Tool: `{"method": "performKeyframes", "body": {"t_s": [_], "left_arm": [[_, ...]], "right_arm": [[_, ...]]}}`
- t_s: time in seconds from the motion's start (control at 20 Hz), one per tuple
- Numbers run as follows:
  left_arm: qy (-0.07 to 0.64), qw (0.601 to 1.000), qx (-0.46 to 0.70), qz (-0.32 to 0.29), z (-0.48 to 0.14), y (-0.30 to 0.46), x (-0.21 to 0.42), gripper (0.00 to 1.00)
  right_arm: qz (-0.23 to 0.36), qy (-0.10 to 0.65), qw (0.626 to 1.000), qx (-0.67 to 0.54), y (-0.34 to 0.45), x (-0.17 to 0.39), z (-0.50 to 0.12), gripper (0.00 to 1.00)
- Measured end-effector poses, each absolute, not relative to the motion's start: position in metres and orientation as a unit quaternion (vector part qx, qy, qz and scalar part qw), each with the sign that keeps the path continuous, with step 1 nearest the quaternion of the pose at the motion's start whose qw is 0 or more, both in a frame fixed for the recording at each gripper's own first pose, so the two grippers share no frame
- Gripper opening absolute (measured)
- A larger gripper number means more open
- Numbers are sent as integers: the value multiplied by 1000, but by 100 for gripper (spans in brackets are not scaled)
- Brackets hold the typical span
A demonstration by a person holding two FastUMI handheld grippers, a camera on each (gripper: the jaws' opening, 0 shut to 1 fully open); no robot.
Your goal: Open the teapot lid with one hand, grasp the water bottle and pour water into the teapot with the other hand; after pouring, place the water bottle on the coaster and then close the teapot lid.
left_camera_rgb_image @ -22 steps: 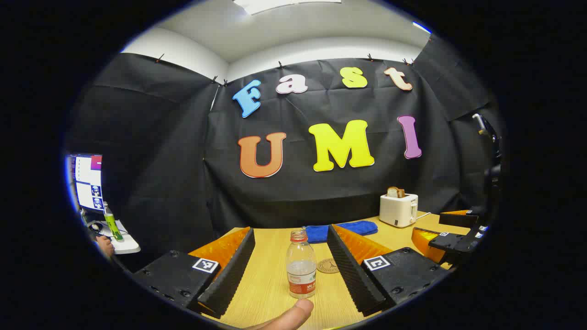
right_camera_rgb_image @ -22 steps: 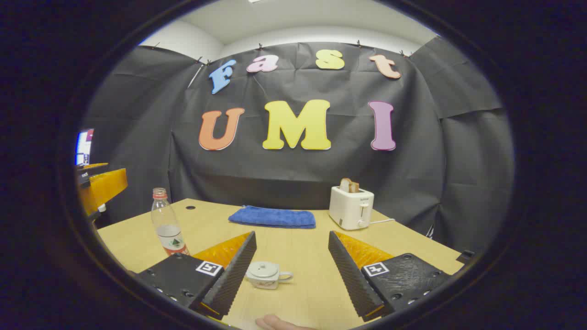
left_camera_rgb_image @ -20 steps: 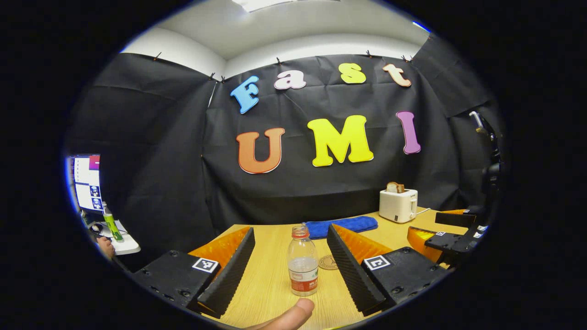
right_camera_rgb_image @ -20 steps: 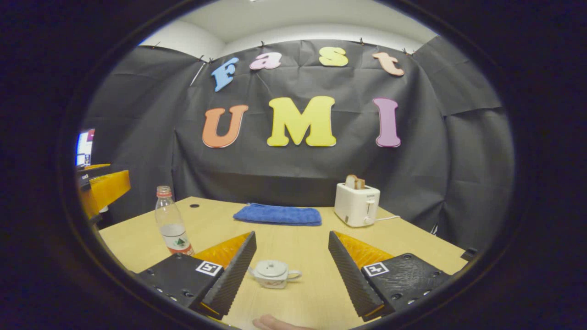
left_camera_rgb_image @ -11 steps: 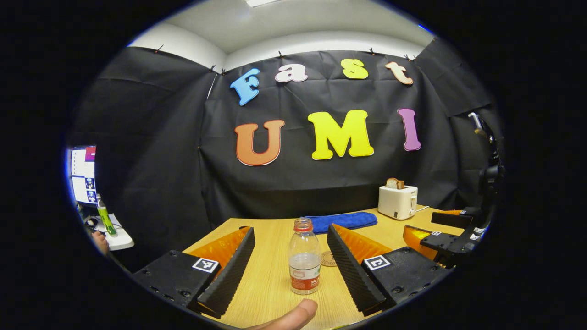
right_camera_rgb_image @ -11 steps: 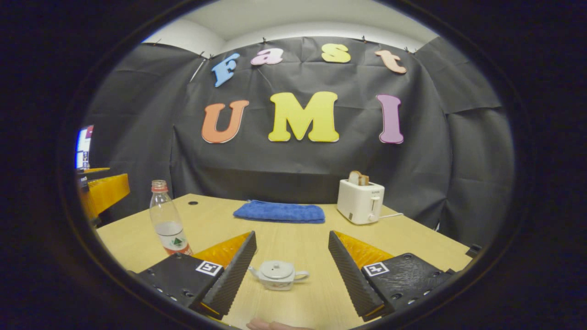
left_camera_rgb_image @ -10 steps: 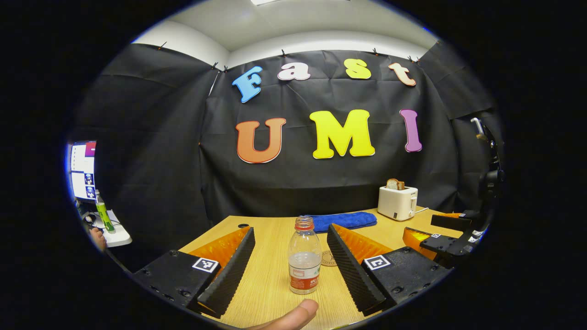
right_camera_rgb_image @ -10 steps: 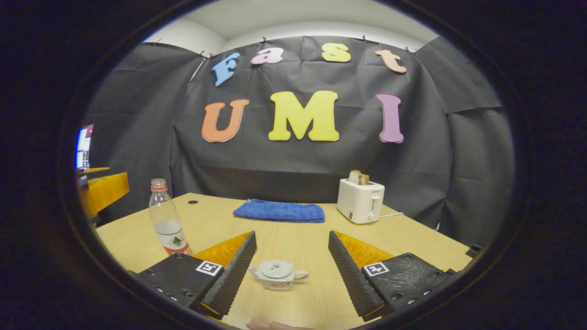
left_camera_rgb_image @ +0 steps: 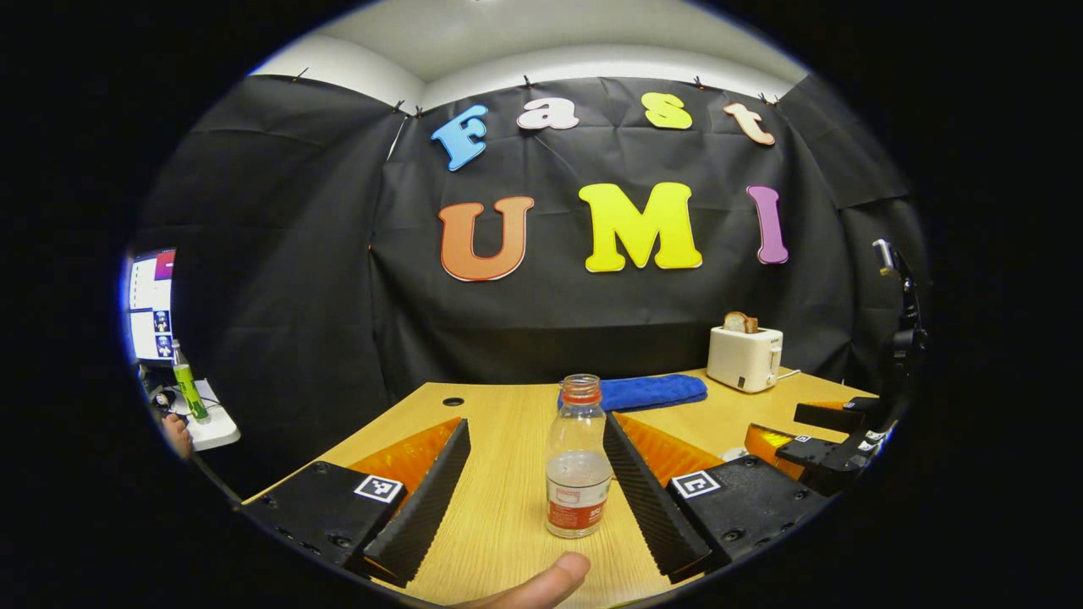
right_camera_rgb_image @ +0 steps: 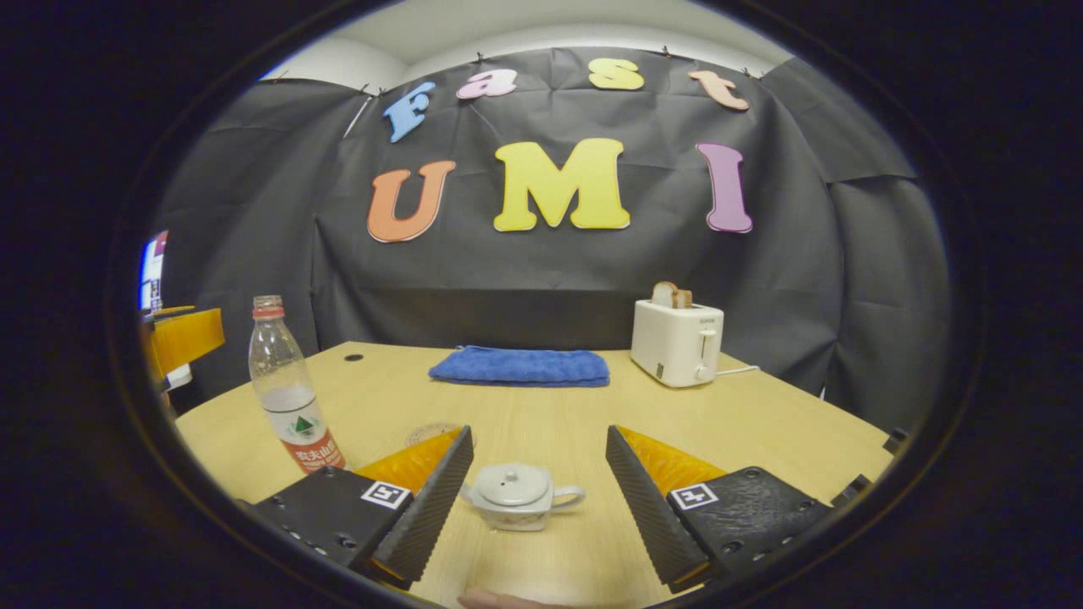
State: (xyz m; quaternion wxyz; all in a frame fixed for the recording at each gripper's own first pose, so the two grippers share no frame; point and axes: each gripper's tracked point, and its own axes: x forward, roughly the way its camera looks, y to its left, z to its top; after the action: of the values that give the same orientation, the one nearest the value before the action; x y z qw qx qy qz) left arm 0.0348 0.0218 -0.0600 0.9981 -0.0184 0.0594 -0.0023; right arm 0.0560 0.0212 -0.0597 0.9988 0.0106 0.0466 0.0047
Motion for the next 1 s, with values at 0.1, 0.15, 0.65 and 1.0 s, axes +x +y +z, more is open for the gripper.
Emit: {"method": "performKeyframes", "body": {"t_s": [0.1, 0.15, 0.65, 1.0], "left_arm": [[67, 998, -14, -4, -69, 21, 38, 99], [73, 997, -16, -6, -73, 21, 41, 99], [88, 996, -26, -14, -89, 20, 46, 99], [87, 996, -24, -19, -90, 20, 47, 99]], "right_arm": [[4, 49, 999, 0, 25, 62, -67, 95], [2, 51, 999, -6, 26, 64, -72, 95], [2, 70, 998, -5, 40, 86, -95, 58], [9, 65, 998, -7, 45, 91, -99, 25]]}}
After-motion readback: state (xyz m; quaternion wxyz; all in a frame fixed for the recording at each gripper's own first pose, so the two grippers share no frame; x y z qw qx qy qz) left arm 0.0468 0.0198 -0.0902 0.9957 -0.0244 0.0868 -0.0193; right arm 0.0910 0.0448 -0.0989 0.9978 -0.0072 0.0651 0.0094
